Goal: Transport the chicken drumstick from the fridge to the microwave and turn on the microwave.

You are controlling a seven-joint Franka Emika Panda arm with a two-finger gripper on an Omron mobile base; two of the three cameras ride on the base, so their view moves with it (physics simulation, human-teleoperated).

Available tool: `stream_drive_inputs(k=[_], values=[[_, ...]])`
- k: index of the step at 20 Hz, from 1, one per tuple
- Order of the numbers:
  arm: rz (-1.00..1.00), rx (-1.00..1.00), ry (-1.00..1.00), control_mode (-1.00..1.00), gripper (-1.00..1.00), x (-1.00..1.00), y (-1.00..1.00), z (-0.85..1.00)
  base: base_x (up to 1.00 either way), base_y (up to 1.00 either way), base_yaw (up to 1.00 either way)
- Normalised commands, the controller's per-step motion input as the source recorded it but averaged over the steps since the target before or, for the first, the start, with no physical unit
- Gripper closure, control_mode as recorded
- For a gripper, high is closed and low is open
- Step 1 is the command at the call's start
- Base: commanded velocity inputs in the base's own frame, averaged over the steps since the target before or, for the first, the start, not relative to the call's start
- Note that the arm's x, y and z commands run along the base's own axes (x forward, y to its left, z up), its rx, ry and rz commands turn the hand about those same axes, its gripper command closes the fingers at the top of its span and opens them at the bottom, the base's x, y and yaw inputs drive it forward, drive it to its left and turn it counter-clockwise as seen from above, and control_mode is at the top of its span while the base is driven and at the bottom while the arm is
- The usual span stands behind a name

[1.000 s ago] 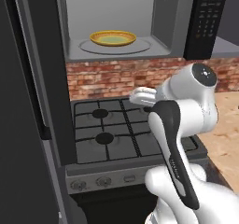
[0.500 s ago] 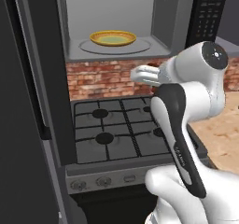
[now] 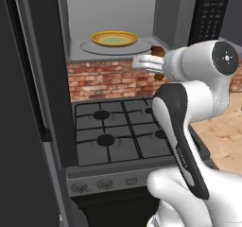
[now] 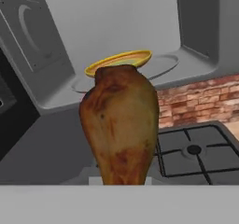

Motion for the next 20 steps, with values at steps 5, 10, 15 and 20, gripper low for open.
stream_drive_inputs(k=[5, 10, 15, 20], values=[[0.00, 0.00, -0.25, -1.00, 1.00, 0.15, -0.11, 0.14, 0.00, 0.00, 0.00], [0.00, 0.05, -0.03, -1.00, 1.00, 0.16, -0.14, 0.58, 0.00, 0.00, 0.00], [0.00, 0.04, 0.06, -1.00, 1.00, 0.19, -0.06, 0.63, 0.00, 0.00, 0.00], [0.00, -0.01, 0.09, -1.00, 1.00, 0.29, 0.00, 0.09, 0.00, 0.00, 0.00]])
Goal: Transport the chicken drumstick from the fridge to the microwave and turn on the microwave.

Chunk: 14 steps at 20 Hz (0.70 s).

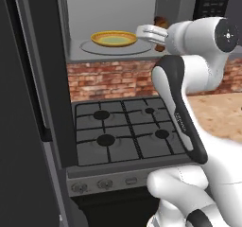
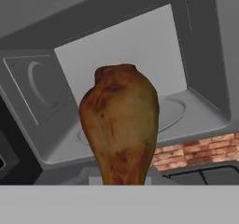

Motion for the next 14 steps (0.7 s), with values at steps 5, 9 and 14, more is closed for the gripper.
stream_drive_inputs(k=[5, 9, 14], values=[[0.02, -0.07, 0.00, -1.00, 1.00, 0.33, 0.00, -0.33, 0.00, 0.00, 0.00], [0.04, -0.06, 0.00, -1.00, 1.00, 0.40, 0.00, -0.37, 0.00, 0.00, 0.00], [0.01, -0.01, 0.00, -1.00, 1.00, 0.42, 0.00, -0.09, 0.00, 0.00, 0.00]])
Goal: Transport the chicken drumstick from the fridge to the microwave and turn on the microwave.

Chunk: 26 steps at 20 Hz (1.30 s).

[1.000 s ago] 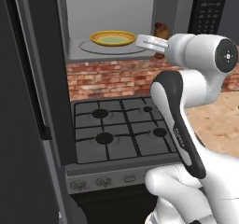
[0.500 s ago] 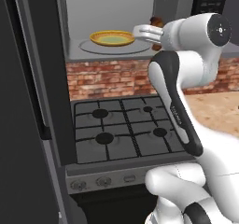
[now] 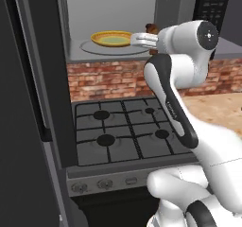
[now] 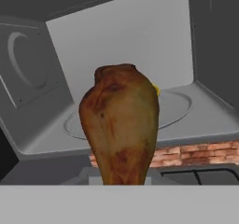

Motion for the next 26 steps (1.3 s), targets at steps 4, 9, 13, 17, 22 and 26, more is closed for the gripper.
stream_drive_inputs(k=[4, 9, 13, 17, 22, 26], values=[[0.00, 0.00, 0.00, -1.00, 1.00, 0.42, 0.00, 0.01, 0.00, 0.00, 0.00], [0.00, 0.00, 0.05, -1.00, 1.00, 0.50, 0.00, 0.00, 0.00, 0.00, 0.00], [0.00, 0.00, 0.07, -1.00, 1.00, 0.53, 0.00, 0.00, 0.00, 0.00, 0.00], [0.00, 0.00, 0.03, -1.00, 1.00, 0.44, 0.00, 0.00, 0.00, 0.00, 0.00], [0.00, -0.01, 0.00, -1.00, 1.00, 0.41, 0.04, 0.00, 0.00, 0.00, 0.00], [0.00, -0.04, 0.00, -1.00, 1.00, 0.43, 0.12, -0.06, 0.00, 0.00, 0.00]])
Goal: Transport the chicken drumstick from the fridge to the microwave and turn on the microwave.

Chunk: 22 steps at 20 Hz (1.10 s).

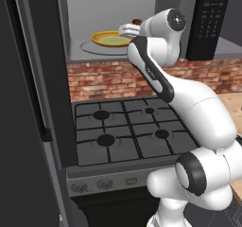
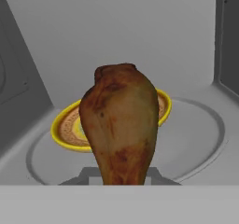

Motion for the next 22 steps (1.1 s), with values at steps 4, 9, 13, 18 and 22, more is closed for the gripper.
stream_drive_inputs(k=[4, 9, 13, 18, 22], values=[[0.00, -0.03, 0.00, -1.00, 1.00, 0.43, 0.11, -0.03, 0.00, 0.00, 0.00], [0.00, -0.03, 0.00, -1.00, 1.00, 0.39, 0.07, -0.03, 0.00, 0.00, 0.00], [0.00, -0.03, 0.00, -1.00, 1.00, 0.32, 0.05, -0.03, 0.00, 0.00, 0.00], [0.00, -0.04, 0.00, -1.00, 1.00, 0.24, 0.08, -0.06, 0.00, 0.00, 0.00], [0.00, -0.05, 0.00, -1.00, 1.00, 0.27, 0.12, -0.10, 0.00, 0.00, 0.00]])
